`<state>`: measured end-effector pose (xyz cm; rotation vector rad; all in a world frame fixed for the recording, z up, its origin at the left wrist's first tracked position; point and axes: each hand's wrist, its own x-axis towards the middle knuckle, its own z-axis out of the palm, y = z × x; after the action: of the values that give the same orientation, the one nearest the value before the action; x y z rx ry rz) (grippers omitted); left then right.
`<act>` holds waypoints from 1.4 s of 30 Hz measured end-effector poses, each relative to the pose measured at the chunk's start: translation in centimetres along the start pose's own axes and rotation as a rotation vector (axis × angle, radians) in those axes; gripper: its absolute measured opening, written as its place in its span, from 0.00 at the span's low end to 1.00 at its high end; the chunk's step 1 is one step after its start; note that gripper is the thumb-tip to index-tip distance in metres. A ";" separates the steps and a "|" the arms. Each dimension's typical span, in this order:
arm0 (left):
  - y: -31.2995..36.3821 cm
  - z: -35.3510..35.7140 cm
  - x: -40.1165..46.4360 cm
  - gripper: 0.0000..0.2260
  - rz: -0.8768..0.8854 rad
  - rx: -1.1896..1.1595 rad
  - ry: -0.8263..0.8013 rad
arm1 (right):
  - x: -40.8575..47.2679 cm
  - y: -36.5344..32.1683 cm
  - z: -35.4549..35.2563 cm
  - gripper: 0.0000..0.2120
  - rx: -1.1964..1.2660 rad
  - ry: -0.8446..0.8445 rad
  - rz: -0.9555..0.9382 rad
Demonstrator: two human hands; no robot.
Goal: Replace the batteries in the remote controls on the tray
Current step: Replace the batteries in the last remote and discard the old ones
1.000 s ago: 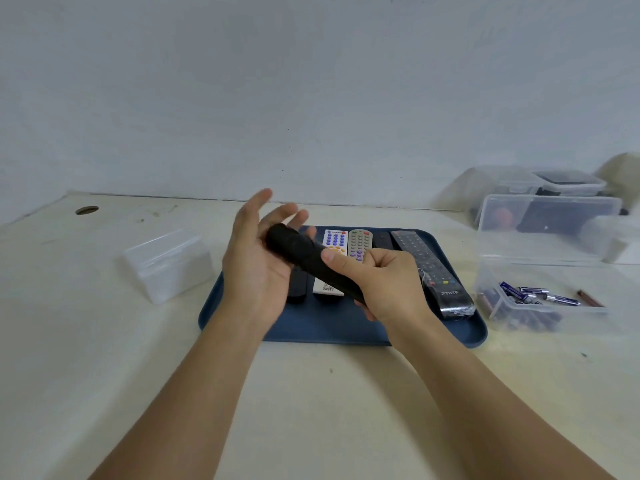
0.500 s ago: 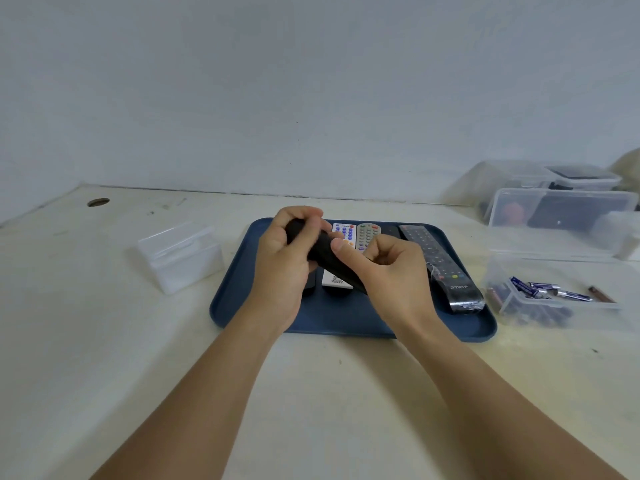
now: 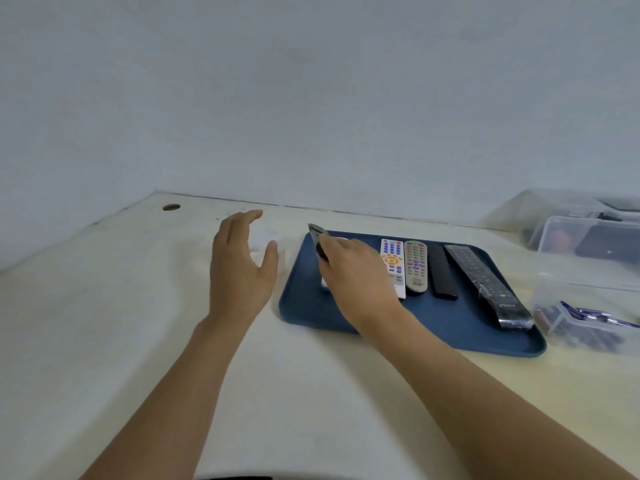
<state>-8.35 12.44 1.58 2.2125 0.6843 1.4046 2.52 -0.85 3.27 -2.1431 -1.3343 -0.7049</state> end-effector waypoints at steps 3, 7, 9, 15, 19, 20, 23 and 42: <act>-2.9 -0.5 -0.5 0.26 0.030 0.258 -0.047 | 0.7 -1.0 1.8 0.09 -0.143 -0.250 -0.078; -5.5 0.2 -1.2 0.30 -0.103 0.304 -0.217 | 0.8 -1.4 3.4 0.11 -0.261 -0.416 -0.102; -6.1 0.6 -1.2 0.28 -0.135 0.247 -0.232 | 0.4 -1.2 4.1 0.08 -0.294 -0.440 -0.116; -6.6 1.3 -0.8 0.20 -0.129 0.158 -0.217 | -0.1 0.0 4.8 0.08 -0.246 -0.421 -0.103; -7.1 1.3 -0.7 0.20 -0.113 0.115 -0.244 | -0.9 1.1 4.1 0.12 -0.100 -0.384 -0.032; -7.1 1.3 -0.8 0.20 -0.113 0.109 -0.246 | -1.2 1.5 3.5 0.14 -0.042 -0.365 0.006; -6.6 1.1 -0.6 0.21 -0.131 0.165 -0.242 | -2.3 2.6 1.9 0.14 0.099 -0.284 0.103; -7.8 2.5 1.5 0.23 0.155 0.348 -0.407 | -1.0 2.8 1.3 0.11 0.292 -0.232 0.132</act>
<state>-6.87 19.27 -2.96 2.7647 0.6571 0.8991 4.88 -1.74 1.21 -2.0938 -1.3034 -0.1976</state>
